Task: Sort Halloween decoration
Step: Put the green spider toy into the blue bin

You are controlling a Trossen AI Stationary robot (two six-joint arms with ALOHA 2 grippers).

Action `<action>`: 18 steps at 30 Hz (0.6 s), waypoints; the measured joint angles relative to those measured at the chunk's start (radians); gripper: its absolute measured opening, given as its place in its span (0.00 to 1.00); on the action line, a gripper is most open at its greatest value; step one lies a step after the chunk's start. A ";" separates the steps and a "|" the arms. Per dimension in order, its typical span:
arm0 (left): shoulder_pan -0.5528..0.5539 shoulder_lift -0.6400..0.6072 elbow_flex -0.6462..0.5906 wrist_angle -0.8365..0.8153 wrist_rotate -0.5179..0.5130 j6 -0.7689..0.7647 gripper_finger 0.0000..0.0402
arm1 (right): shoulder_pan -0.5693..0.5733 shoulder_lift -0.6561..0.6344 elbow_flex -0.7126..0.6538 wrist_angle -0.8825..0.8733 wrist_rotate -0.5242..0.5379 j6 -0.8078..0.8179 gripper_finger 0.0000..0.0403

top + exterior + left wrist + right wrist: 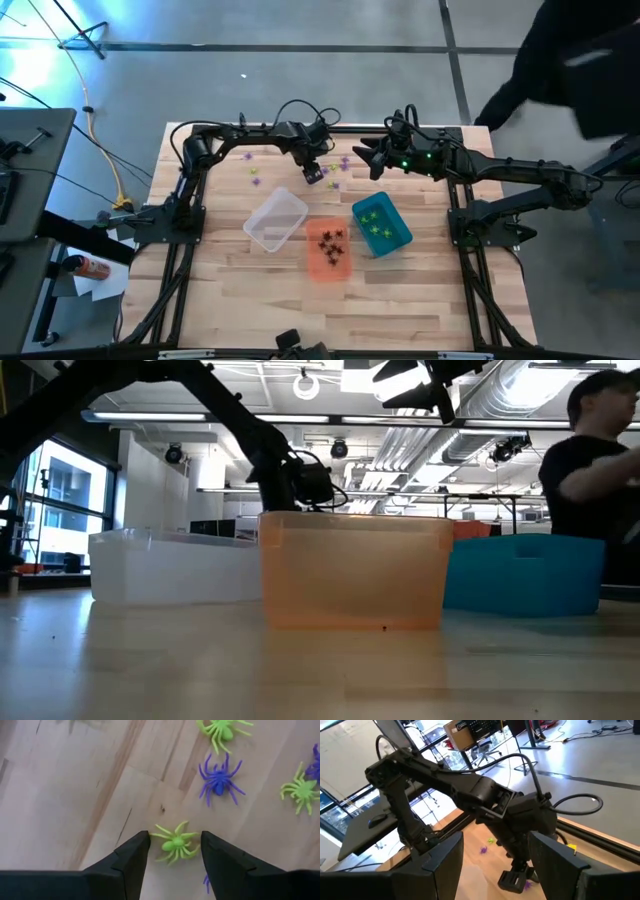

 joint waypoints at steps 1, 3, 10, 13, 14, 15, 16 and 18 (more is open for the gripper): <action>-0.001 0.000 0.000 0.000 -0.006 0.006 0.42 | 0.000 0.000 0.000 0.000 0.001 0.002 0.55; -0.002 0.000 0.000 -0.002 -0.007 0.031 0.38 | 0.000 0.000 0.000 0.000 0.001 0.022 0.55; 0.023 -0.047 -0.008 -0.089 0.009 0.075 0.03 | 0.000 0.000 0.000 -0.014 0.001 0.021 0.55; 0.046 -0.108 -0.008 -0.095 0.018 0.078 0.02 | 0.000 0.000 0.000 -0.014 0.001 0.020 0.55; 0.055 -0.133 -0.007 -0.094 0.028 0.078 0.01 | 0.000 0.000 0.000 -0.014 0.001 0.020 0.55; 0.066 -0.157 -0.007 -0.087 0.051 0.078 0.01 | 0.000 0.000 0.000 -0.014 0.001 0.019 0.55; 0.076 -0.184 -0.007 -0.090 0.079 0.077 0.01 | 0.000 0.000 0.000 -0.013 0.002 0.019 0.55; 0.092 -0.237 -0.007 -0.087 0.136 0.076 0.01 | 0.000 0.000 0.000 -0.013 0.001 0.019 0.55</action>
